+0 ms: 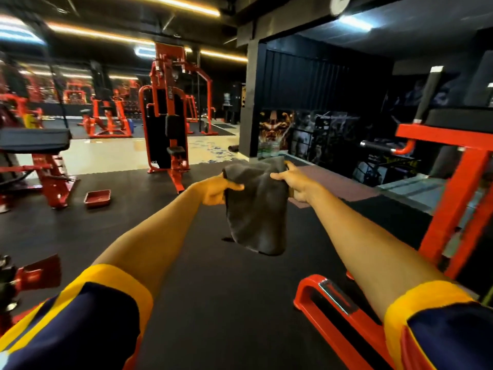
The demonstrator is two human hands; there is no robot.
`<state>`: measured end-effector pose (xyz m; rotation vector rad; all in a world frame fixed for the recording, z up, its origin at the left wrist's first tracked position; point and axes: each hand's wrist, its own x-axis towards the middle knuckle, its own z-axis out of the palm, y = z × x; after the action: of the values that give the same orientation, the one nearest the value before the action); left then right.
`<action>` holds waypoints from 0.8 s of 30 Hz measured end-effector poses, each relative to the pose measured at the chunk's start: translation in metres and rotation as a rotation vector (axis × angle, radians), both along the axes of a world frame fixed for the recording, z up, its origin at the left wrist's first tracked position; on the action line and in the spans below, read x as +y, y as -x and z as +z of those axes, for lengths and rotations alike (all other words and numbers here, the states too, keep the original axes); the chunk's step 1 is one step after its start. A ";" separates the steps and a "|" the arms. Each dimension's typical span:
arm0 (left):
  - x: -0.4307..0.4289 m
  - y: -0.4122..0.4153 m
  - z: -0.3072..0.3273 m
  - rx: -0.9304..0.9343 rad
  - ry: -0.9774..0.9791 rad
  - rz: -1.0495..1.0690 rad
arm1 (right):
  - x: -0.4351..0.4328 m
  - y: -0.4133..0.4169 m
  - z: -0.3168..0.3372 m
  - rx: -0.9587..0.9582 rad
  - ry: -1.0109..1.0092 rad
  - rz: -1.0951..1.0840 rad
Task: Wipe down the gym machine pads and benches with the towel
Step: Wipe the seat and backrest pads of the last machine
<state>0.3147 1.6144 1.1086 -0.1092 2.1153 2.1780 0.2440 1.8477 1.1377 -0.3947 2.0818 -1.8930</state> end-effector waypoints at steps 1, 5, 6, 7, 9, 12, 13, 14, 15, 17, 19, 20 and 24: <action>-0.005 0.016 -0.002 -0.014 0.052 0.035 | -0.003 0.018 -0.001 0.031 -0.011 -0.010; -0.016 0.079 0.007 0.011 0.237 0.320 | -0.021 0.097 -0.003 0.085 0.001 -0.021; -0.020 0.092 0.011 0.028 0.275 0.394 | -0.026 0.112 -0.004 0.092 0.018 -0.027; -0.023 0.103 0.016 0.065 0.283 0.451 | -0.033 0.129 -0.002 0.100 0.032 -0.036; -0.034 0.126 0.023 0.121 0.251 0.477 | -0.047 0.163 0.004 0.105 0.083 -0.054; -0.050 0.151 0.027 0.147 0.427 0.325 | -0.065 0.205 0.008 0.061 0.098 0.096; -0.056 0.162 0.026 0.153 0.563 0.277 | -0.071 0.221 0.007 0.082 0.025 0.173; -0.066 0.176 0.022 0.146 0.644 0.272 | -0.078 0.239 0.003 0.136 -0.075 0.231; -0.078 0.191 0.015 0.150 0.659 0.295 | -0.088 0.257 -0.001 0.216 -0.180 0.263; -0.100 0.214 0.003 0.142 0.579 0.396 | -0.104 0.289 -0.007 0.327 -0.324 0.261; -0.128 0.243 -0.005 0.147 0.516 0.512 | -0.127 0.328 -0.013 0.340 -0.386 0.260; -0.144 0.261 -0.008 0.162 0.479 0.545 | -0.141 0.345 -0.013 0.329 -0.389 0.271; -0.193 0.320 -0.015 0.211 0.395 0.550 | -0.195 0.409 -0.011 0.342 -0.332 0.218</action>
<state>-0.0055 1.4218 1.0934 -0.5791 2.8962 2.0432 -0.1655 1.6532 1.1269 -0.8718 2.3977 -1.4001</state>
